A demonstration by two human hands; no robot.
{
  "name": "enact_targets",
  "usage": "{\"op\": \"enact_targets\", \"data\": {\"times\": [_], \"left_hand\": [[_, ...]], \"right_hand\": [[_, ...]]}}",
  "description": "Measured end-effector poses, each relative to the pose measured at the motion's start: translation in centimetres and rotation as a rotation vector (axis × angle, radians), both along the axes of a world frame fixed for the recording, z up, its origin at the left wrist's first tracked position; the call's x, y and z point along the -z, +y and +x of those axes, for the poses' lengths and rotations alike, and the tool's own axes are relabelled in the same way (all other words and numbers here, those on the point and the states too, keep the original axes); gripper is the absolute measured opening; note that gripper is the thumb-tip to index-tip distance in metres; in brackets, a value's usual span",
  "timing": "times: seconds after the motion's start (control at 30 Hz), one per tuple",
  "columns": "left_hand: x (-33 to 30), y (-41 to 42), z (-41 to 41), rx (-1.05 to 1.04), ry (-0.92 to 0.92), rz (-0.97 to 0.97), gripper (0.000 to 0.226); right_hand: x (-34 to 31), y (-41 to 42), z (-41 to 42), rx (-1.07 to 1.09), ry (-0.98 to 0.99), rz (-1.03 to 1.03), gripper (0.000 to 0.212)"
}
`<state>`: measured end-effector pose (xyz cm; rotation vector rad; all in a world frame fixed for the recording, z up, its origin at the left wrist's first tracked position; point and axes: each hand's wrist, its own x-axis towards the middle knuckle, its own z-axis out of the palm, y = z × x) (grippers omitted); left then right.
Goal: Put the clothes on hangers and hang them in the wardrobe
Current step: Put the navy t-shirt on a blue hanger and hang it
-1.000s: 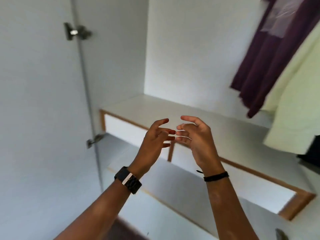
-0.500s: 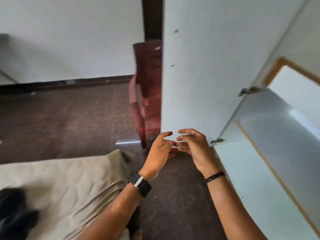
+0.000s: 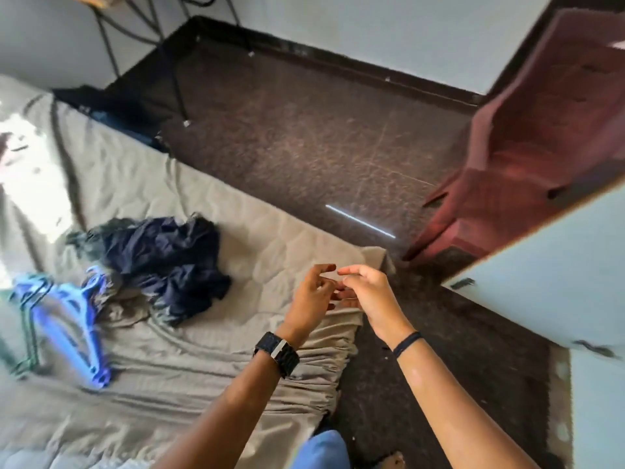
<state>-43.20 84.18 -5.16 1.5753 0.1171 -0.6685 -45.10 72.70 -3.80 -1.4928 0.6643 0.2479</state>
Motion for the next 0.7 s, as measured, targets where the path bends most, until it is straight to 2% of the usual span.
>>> {"op": "enact_targets", "data": {"times": [0.27, 0.5, 0.6, 0.7], "left_hand": [[8.9, 14.1, 5.2, -0.391, 0.119, 0.173, 0.029], [17.5, 24.5, 10.7, -0.631, 0.142, 0.294, 0.03], [20.2, 27.5, 13.5, -0.676, 0.074, 0.439, 0.031], [22.1, 29.5, 16.2, -0.606, -0.046, 0.64, 0.039]], "right_hand": [[9.3, 14.6, 9.9, -0.431, 0.174, -0.021, 0.02], [16.5, 25.6, 18.1, -0.701, 0.157, -0.127, 0.026], [19.0, 28.7, 22.0, -0.771, 0.031, -0.333, 0.024], [20.7, 30.4, 25.2, -0.965, -0.142, -0.653, 0.047]]}}
